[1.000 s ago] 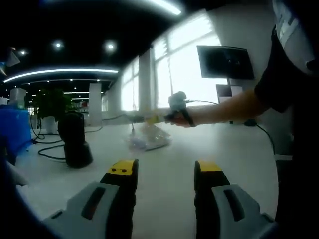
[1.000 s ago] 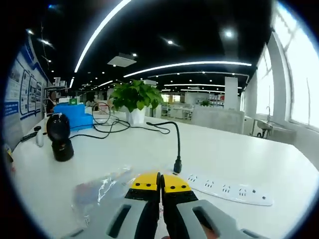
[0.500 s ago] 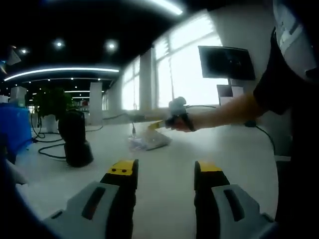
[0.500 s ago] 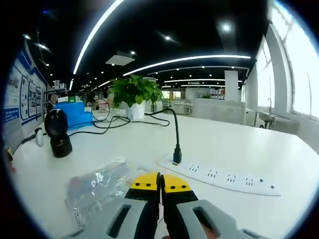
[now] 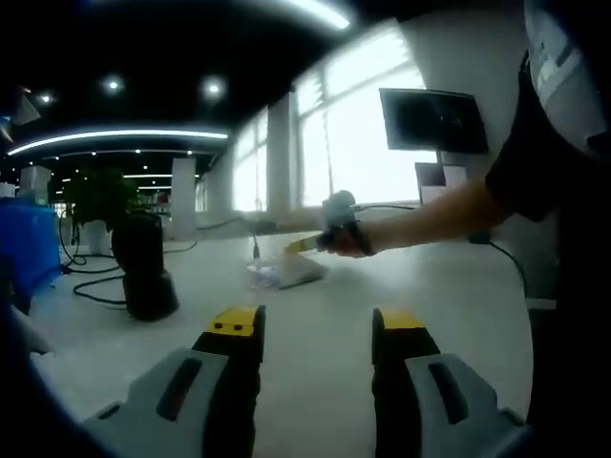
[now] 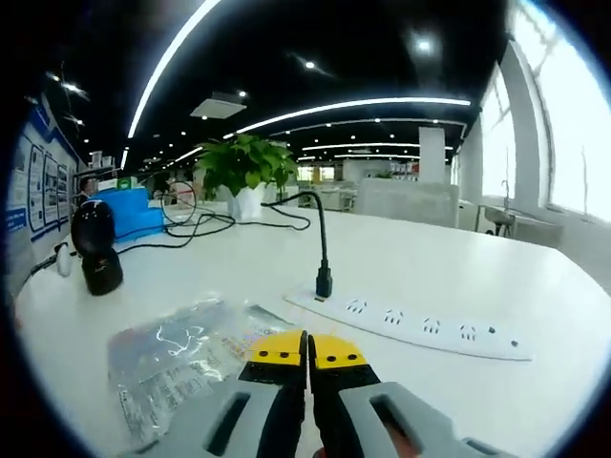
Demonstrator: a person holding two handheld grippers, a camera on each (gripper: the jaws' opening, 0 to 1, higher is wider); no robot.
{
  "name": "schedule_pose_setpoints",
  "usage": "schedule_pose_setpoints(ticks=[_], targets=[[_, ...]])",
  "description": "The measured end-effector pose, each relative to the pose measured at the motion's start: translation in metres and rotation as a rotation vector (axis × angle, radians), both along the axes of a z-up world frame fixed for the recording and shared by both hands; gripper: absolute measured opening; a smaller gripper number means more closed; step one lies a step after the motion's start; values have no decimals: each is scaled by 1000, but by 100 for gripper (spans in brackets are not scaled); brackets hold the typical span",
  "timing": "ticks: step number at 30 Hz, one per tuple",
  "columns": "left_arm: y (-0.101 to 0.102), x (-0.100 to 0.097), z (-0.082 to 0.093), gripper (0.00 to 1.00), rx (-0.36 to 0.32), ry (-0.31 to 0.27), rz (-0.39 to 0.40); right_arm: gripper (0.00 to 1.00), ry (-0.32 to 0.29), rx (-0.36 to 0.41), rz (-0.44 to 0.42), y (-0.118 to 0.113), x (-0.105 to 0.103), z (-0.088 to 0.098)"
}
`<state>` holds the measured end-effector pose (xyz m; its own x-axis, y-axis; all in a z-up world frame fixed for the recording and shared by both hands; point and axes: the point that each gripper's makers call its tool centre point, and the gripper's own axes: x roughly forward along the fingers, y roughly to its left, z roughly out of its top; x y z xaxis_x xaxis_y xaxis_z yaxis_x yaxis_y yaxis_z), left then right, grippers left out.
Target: Clip sheet goods on table flip sheet goods clip sheet goods scan sheet goods put sheet goods back to table
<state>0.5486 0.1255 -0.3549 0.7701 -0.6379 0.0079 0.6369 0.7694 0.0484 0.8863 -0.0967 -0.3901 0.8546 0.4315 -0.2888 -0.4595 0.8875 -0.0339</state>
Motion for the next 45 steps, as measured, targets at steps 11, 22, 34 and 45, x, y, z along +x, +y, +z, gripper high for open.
schedule_pose_setpoints(ticks=[11, 22, 34, 45], targets=[[-1, -1, 1, 37, 5, -9, -5, 0, -71, 170, -155, -39, -12, 53], [-1, -1, 0, 37, 11, -13, -1, 15, -181, 219, -9, 13, -35, 107], [-1, -2, 2, 37, 15, -21, -2, 27, -216, 136, 132, 66, -53, 109], [-1, -3, 2, 37, 13, -22, 0, 55, -120, 55, 204, 84, -60, 59]])
